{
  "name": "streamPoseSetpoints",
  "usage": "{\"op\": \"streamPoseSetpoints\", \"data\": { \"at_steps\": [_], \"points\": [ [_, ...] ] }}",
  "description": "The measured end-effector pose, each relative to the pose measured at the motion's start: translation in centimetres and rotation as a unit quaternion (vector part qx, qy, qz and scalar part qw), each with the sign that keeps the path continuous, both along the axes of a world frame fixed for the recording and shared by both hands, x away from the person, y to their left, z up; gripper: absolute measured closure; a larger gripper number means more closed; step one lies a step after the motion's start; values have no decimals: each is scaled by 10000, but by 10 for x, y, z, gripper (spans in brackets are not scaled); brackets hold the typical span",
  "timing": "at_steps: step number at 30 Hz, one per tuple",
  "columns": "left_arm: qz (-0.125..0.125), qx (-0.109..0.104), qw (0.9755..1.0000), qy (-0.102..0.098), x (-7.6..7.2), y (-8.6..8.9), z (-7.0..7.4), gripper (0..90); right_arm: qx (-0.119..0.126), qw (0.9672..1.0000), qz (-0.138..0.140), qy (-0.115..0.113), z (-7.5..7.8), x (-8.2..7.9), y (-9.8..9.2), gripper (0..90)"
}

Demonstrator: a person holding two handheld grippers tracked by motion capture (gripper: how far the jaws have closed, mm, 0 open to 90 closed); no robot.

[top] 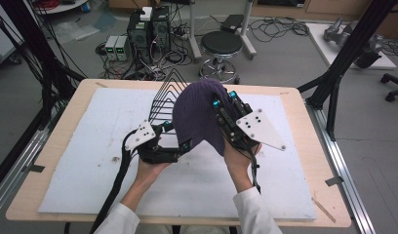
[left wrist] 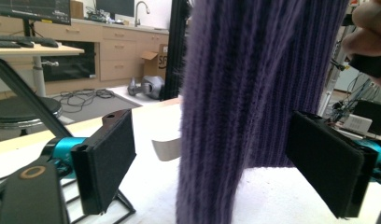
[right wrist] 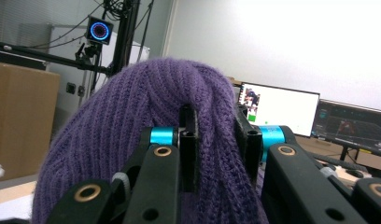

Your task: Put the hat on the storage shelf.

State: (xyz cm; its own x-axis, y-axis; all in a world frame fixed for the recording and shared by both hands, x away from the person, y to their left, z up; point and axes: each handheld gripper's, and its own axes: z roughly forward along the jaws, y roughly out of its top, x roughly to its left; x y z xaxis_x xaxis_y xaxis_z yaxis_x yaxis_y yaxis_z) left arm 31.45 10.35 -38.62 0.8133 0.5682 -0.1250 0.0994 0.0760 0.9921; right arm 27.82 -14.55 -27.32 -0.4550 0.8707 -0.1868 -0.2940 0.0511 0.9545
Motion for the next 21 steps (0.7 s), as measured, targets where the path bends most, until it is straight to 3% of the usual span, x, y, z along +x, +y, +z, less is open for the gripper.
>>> {"op": "streamPoseSetpoints", "data": {
  "at_steps": [2, 6, 9, 21],
  "points": [
    [-24, 34, 10000, -12, 0, -2, -1, 245, -8, 10000, 17, -6, 0, 0, 1, 760],
    [-16, 94, 9996, -259, -3, 1, 3, 605, -5, 10000, 63, 23, 0, 0, 3, 760],
    [85, 105, 9992, -379, -4, 8, 7, 753, 7, 9999, 100, 40, 0, 0, 2, 760],
    [304, -53, 9984, -484, 6, 46, 21, 798, -29, 9995, 305, 93, 4, 10, 9, 756]
  ]
}}
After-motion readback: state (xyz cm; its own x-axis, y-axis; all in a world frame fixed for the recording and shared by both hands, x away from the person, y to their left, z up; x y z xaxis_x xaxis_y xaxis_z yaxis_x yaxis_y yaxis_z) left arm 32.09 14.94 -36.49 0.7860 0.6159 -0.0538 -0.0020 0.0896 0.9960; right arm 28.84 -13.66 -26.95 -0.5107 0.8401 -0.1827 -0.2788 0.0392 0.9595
